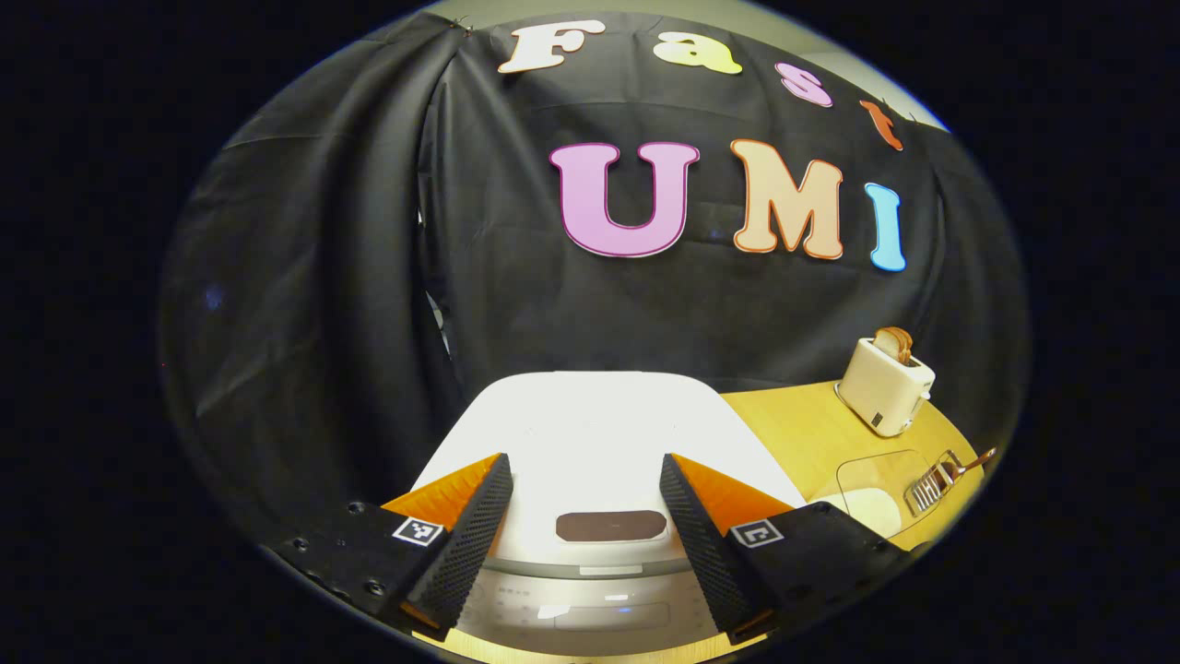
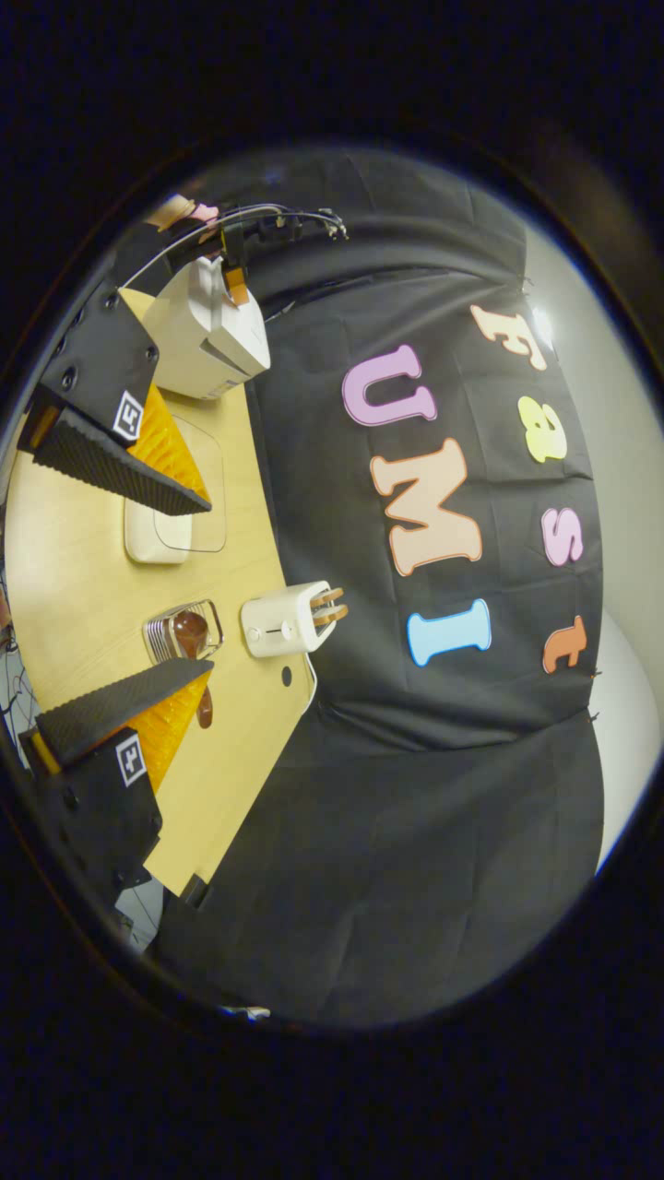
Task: Close the left gripper, press the button to open the rice cooker; take a wooden spoon from the chopstick holder with the right hand, scoop a spoonful of rice and pour it into the rice cooker, then put the wooden spoon back into the chopstick holder.
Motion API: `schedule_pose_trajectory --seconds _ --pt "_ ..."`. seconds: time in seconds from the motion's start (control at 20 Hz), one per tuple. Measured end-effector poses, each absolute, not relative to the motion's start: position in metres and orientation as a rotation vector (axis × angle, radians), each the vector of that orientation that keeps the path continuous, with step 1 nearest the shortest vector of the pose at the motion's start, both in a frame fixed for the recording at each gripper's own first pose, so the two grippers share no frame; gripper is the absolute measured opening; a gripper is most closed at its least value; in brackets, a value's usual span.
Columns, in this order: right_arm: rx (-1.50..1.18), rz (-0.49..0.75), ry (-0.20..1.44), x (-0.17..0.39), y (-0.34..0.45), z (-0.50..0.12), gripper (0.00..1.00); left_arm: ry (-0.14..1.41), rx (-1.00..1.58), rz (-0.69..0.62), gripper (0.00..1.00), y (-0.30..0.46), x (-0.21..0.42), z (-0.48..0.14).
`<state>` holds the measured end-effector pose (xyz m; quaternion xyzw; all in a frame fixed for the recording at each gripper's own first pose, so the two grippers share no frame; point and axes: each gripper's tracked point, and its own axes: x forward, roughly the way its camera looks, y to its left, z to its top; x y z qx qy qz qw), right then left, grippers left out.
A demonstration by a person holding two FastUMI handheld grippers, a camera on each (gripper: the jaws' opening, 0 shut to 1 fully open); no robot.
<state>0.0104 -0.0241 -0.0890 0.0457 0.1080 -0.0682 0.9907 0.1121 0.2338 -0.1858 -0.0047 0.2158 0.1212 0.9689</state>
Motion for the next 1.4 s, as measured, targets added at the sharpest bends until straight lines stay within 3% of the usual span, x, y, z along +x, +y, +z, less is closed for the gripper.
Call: schedule_pose_trajectory --seconds 0.55,1.4 --pt "0.082 -0.133 0.244 0.009 -0.016 -0.102 0.97 0.347 0.000 0.232 0.97 0.233 0.111 -0.194" --pt "0.092 -0.132 0.224 0.018 -0.028 -0.093 0.97 0.376 0.006 0.228 0.95 0.226 0.107 -0.178"
